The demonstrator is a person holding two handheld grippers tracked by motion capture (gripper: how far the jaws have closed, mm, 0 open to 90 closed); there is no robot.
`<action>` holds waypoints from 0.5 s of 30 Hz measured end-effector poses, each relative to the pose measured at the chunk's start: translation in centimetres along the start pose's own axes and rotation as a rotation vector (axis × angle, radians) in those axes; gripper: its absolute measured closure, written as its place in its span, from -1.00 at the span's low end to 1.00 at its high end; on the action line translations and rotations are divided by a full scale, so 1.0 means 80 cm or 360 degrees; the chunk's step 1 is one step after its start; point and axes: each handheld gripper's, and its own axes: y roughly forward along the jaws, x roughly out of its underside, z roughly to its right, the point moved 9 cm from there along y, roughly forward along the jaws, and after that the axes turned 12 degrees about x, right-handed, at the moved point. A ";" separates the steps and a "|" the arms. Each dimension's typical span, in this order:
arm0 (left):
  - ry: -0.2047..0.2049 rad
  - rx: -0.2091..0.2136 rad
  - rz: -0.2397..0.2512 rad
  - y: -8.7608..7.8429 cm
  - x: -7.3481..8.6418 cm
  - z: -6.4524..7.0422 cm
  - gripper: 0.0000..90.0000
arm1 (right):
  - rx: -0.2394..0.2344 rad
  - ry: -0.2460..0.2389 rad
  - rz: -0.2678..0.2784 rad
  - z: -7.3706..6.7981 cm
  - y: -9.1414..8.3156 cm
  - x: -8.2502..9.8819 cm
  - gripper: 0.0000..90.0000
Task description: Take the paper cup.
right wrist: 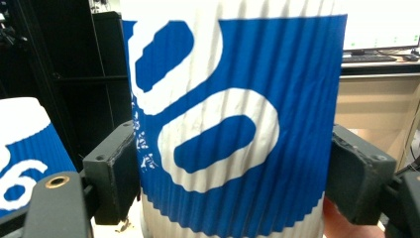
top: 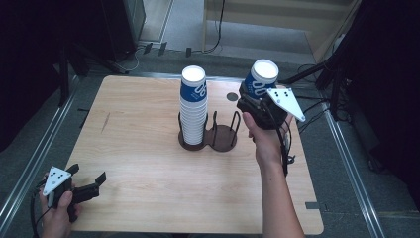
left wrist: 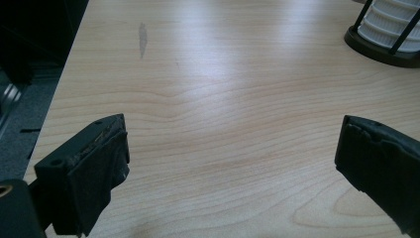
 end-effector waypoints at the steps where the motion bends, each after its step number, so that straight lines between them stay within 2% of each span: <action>1: -0.0006 -0.0006 -0.0001 0.000 0.000 0.000 -0.97 | 0.0006 -0.0008 0.0001 0.004 -0.003 0.003 -0.57; 15: -0.0029 -0.0021 -0.0007 0.000 0.000 -0.002 -0.97 | 0.0033 -0.0030 -0.0004 0.021 -0.020 0.025 -0.57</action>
